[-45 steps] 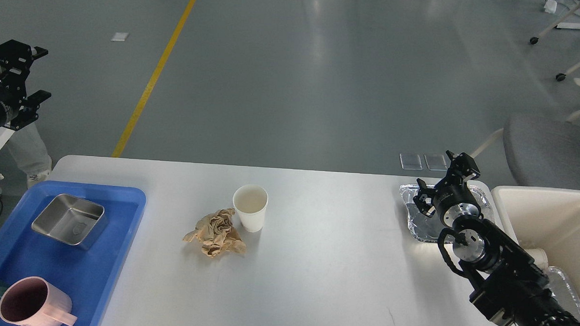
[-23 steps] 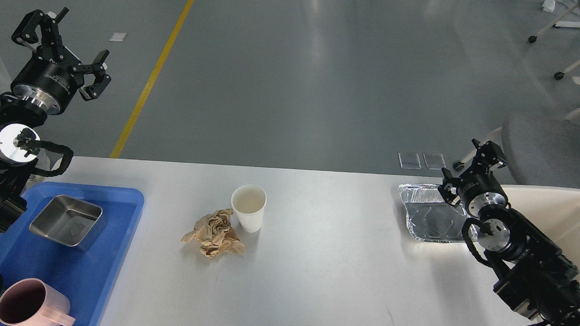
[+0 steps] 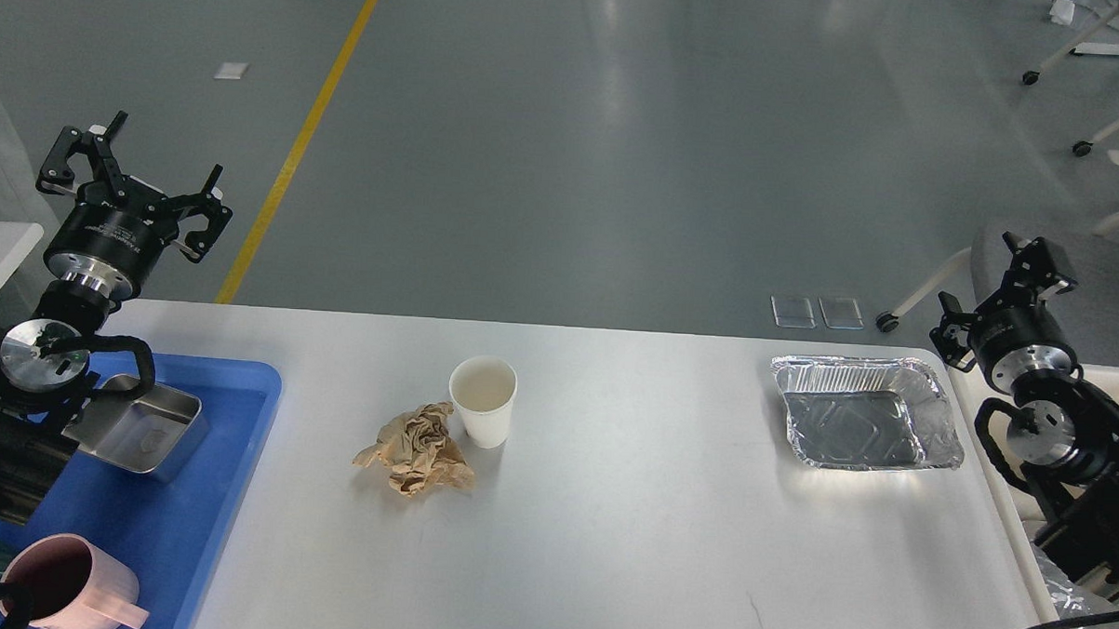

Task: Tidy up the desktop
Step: 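Release the steel tray and raise the left gripper away, then move the right gripper to the edge of the foil tray and grasp it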

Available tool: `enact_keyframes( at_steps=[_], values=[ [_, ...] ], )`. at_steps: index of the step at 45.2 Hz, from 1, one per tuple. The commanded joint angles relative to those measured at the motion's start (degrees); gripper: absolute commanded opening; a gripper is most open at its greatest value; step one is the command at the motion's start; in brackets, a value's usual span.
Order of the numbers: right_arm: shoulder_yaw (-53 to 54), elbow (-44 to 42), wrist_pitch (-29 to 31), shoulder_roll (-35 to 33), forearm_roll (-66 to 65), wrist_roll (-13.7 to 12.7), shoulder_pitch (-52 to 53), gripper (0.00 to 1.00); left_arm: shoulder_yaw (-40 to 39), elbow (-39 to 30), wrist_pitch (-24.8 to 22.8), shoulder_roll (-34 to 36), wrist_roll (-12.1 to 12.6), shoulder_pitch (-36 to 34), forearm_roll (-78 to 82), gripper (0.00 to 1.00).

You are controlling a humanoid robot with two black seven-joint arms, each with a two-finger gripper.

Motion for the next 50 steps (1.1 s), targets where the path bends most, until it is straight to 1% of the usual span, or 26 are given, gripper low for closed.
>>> enact_keyframes(
  at_steps=[1,7,8,15,17,21,24,30,34,44,45,48,50],
  values=[
    [-0.18,-0.01,1.87,-0.84,-0.02,-0.52,-0.19,1.00,-2.67,0.07,-2.24,-1.19,1.98,1.82,-0.52,0.97],
    [-6.07,1.22,2.49,-1.19,-1.25,-0.17,-0.10,1.00,-3.99,0.07,-3.56,-1.37,2.86,2.79,-0.60,0.97],
    [-11.90,3.57,2.66,-2.85,-4.55,0.00,0.16,1.00,-4.86,0.07,-4.69,-1.37,3.99,3.40,-0.60,0.97],
    [-21.26,10.62,2.66,-8.48,-16.00,0.18,0.69,1.00,-6.54,-0.02,-6.11,-1.37,6.46,4.37,-0.96,0.97],
    [-23.37,12.64,2.75,-10.67,-19.07,0.53,0.96,1.00,-6.80,-0.02,-6.28,-1.37,6.73,4.64,-0.96,0.97],
    [-27.94,17.29,3.63,-16.56,-23.39,2.37,1.13,1.00,-7.51,-0.02,-6.37,-1.19,6.99,5.43,-0.96,0.97],
    [-31.02,20.98,4.33,-21.39,-25.15,2.90,1.22,1.00,-7.95,-0.02,-6.37,-1.19,6.99,5.87,-0.96,0.97],
    [-33.14,29.16,6.09,-31.94,-28.31,2.90,1.40,1.00,-8.12,-0.02,-6.37,-1.10,6.90,6.48,-0.87,0.97],
    [-33.14,33.20,7.76,-37.74,-30.86,2.82,1.48,1.00,-8.21,-0.02,-6.28,-1.10,6.82,6.57,-0.87,0.97],
    [-33.05,40.94,10.57,-48.82,-32.62,2.73,0.61,1.00,-8.21,-0.11,-6.28,-0.84,6.55,6.92,-0.78,0.97],
    [-33.05,42.95,10.66,-50.92,-33.49,2.90,0.43,1.00,-8.21,-0.02,-6.28,-0.75,6.47,6.92,-0.78,0.97],
    [-32.70,45.86,10.66,-53.83,-36.92,3.25,0.52,1.00,-8.21,-0.11,-6.28,-0.67,6.46,6.92,-0.78,0.97],
    [-32.61,47.53,10.58,-55.41,-39.73,3.95,0.78,1.00,-8.21,-0.11,-6.28,-0.67,6.46,7.01,-0.78,0.97]
  ],
)
